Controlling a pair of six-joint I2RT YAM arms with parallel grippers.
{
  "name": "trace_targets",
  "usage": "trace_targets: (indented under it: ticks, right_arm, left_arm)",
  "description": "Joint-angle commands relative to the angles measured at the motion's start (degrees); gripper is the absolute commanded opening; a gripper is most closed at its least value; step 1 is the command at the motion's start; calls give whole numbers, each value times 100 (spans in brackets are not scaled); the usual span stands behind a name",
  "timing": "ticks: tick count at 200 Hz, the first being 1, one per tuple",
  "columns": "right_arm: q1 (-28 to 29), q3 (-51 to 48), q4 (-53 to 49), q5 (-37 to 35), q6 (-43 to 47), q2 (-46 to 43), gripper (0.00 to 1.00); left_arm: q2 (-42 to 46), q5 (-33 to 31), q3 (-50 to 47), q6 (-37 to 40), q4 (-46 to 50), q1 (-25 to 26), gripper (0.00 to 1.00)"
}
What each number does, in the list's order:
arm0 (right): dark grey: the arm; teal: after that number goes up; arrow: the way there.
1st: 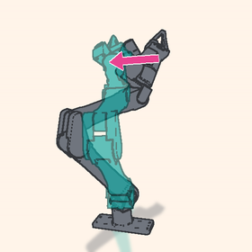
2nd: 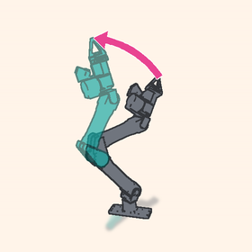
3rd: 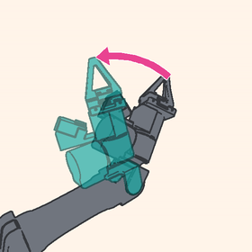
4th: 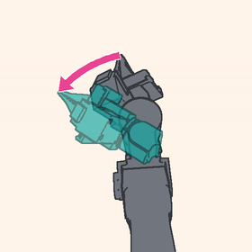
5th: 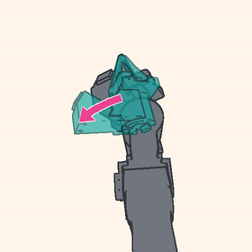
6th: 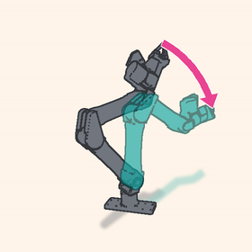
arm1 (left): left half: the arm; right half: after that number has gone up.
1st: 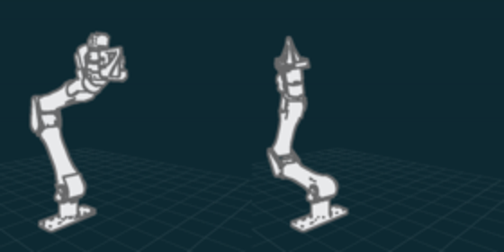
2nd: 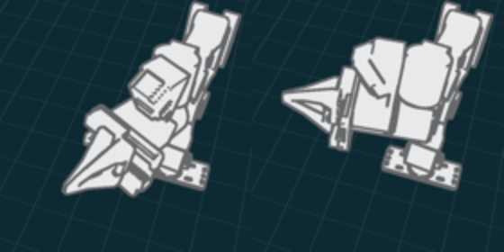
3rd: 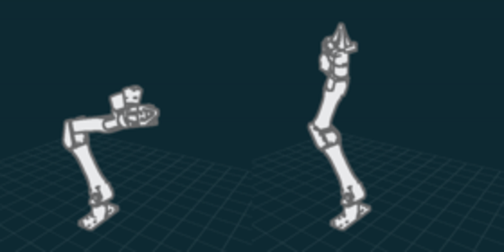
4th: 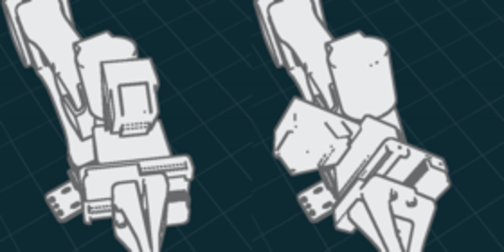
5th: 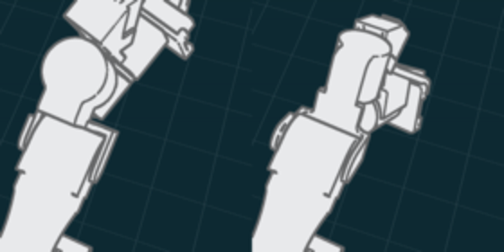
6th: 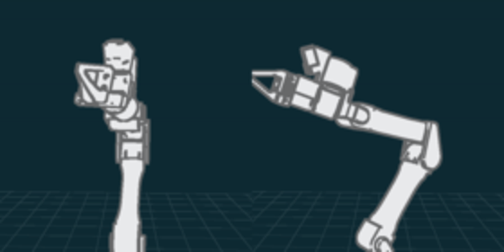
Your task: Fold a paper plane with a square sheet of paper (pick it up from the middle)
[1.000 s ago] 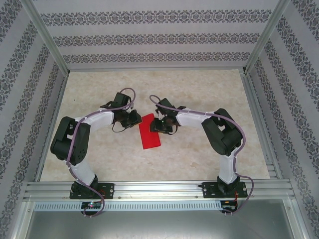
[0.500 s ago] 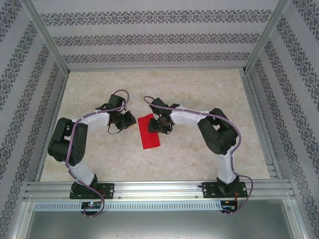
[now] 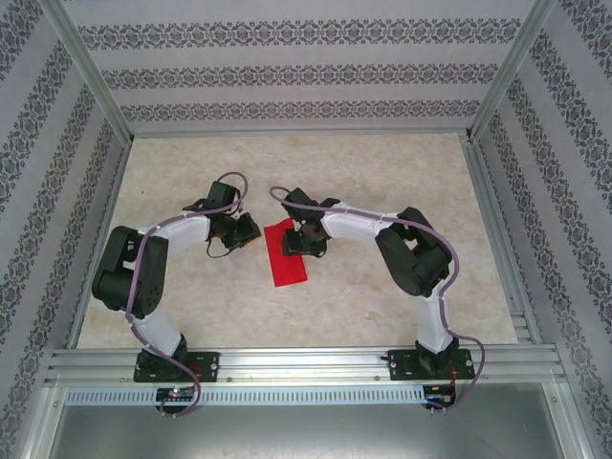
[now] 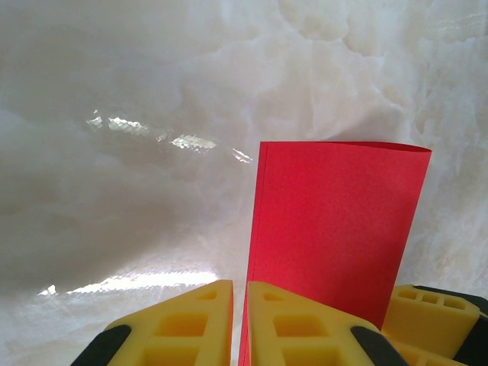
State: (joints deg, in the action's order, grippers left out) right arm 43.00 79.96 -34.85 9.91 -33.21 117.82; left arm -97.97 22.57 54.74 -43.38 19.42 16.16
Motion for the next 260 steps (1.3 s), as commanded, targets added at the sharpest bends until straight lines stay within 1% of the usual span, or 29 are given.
trace_targets:
  ticks: [1, 58, 119, 191, 260]
  right_arm:
    - [77, -220, 64, -301, 131, 708, 46]
    - [77, -104, -66, -274, -76, 889, 47]
    - [98, -104, -122, -297, -49, 960, 47]
    - [121, -60, -167, -270, -134, 1030, 48]
    - [138, -77, -163, -285, -71, 1041, 48]
  left_arm:
    - [-62, 76, 81, 138, 66, -59, 14]
    - [-202, 493, 63, 170, -154, -56, 13]
    - [-324, 1016, 76, 193, -535, 50, 10]
    - [-581, 1066, 249, 251, -488, 314, 9]
    - [-757, 1052, 324, 295, -413, 418, 9]
